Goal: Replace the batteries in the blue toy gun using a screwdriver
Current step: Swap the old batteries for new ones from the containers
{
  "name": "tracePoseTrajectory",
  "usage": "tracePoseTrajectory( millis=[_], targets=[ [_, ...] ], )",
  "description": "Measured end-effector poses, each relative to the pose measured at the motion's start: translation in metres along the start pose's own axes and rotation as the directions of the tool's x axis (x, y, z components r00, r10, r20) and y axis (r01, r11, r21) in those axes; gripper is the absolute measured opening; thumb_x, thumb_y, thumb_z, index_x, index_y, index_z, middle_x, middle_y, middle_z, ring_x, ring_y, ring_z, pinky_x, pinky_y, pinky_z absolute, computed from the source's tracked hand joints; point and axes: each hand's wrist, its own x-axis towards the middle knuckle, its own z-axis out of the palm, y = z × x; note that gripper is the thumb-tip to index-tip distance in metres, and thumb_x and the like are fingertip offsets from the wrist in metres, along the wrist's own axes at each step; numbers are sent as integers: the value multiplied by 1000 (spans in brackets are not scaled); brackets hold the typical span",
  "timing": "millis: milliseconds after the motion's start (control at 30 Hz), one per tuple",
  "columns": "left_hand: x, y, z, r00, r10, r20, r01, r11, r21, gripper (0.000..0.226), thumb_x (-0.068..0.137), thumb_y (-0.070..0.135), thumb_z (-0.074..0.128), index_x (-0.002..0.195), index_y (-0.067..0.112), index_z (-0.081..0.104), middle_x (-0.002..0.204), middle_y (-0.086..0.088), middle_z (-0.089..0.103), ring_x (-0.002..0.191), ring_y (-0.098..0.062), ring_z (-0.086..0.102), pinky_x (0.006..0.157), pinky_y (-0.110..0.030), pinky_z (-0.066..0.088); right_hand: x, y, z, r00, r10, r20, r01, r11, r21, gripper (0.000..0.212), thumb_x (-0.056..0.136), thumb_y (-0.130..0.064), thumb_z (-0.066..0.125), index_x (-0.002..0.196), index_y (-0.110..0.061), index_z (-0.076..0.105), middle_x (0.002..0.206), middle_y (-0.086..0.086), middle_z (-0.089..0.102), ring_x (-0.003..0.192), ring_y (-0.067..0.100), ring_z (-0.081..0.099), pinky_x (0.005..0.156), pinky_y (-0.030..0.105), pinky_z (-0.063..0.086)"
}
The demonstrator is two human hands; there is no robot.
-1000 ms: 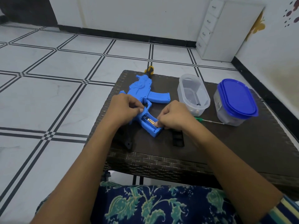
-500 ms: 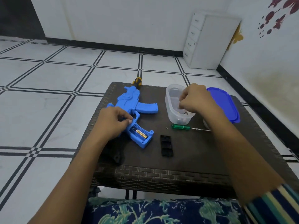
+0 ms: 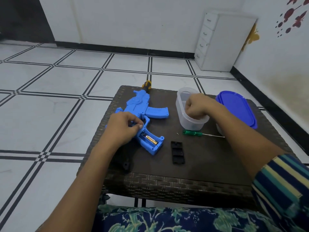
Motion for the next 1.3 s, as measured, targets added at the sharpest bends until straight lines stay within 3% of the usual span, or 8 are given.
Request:
tracePoseTrajectory(
  millis=[167, 267, 367, 500, 800, 967, 1200, 1300],
  targets=[
    [-2, -1, -3, 1000, -7, 5, 8, 1000, -19, 11, 84, 18, 68, 90, 20, 77, 90, 9, 68, 84, -3, 55, 62, -6, 32, -49, -9, -13, 857, 144, -495, 195, 798, 570, 8, 75, -14, 67, 80, -20, 70, 71, 4, 71, 67, 18, 70, 67, 37, 61],
    [-2, 0, -3, 1000, -10, 7, 10, 1000, -15, 12, 84, 19, 69, 91, 20, 78, 93, 9, 70, 86, -4, 57, 61, -4, 32, -94, -41, -11, 962, 54, -269, 227, 392, 891, 13, 87, -5, 63, 94, -12, 72, 87, 16, 68, 66, 24, 73, 51, 25, 57],
    [-3, 0, -4, 1000, -9, 16, 10, 1000, -21, 12, 83, 18, 69, 91, 20, 78, 92, 8, 70, 84, -4, 58, 61, -5, 34, -112, -67, 14, 979, -194, -68, 169, 569, 805, 18, 82, -5, 74, 98, -12, 69, 77, 15, 69, 57, 17, 68, 47, 20, 51],
    [-3, -2, -4, 1000, 11, 17, -10, 999, -49, 11, 81, 15, 70, 88, 19, 78, 92, 4, 74, 87, -8, 64, 79, -18, 48, -105, -85, 54, 949, -233, -211, 305, 846, 438, 15, 72, -16, 85, 77, -15, 70, 67, -6, 67, 58, 3, 60, 56, 17, 46],
    [-2, -3, -4, 1000, -12, 26, 13, 998, -57, 13, 82, 15, 69, 91, 19, 78, 94, 6, 73, 86, -7, 63, 70, -9, 40, -102, -79, 48, 891, -453, -1, 434, 853, 289, 29, 89, -4, 62, 113, -16, 74, 116, -4, 72, 106, 8, 65, 95, 27, 51],
    [-2, -3, -3, 1000, -25, 18, 26, 998, -60, 13, 81, 16, 69, 89, 20, 78, 91, 4, 73, 84, -7, 65, 74, -14, 43, -88, -79, 64, 899, -395, -190, 437, 834, 336, 14, 82, -7, 74, 90, -18, 75, 82, -6, 70, 76, 4, 62, 69, 22, 50],
    [-3, -2, -3, 1000, -11, 12, 11, 999, -53, 12, 80, 14, 69, 84, 20, 77, 84, 2, 74, 78, -9, 64, 60, -3, 38, -75, -96, 80, 799, -438, -412, 460, 886, -51, 21, 85, -36, 65, 85, -19, 54, 88, -1, 55, 92, 20, 51, 75, 36, 43],
    [-4, -1, -4, 1000, -10, 10, 10, 998, -62, 11, 81, 14, 70, 87, 18, 77, 89, 5, 72, 81, -6, 62, 60, 1, 37, -77, -81, 63, 871, -320, -374, 419, 881, 222, 15, 85, -37, 68, 80, -25, 60, 79, -10, 58, 78, 11, 54, 72, 32, 47]
  ],
)
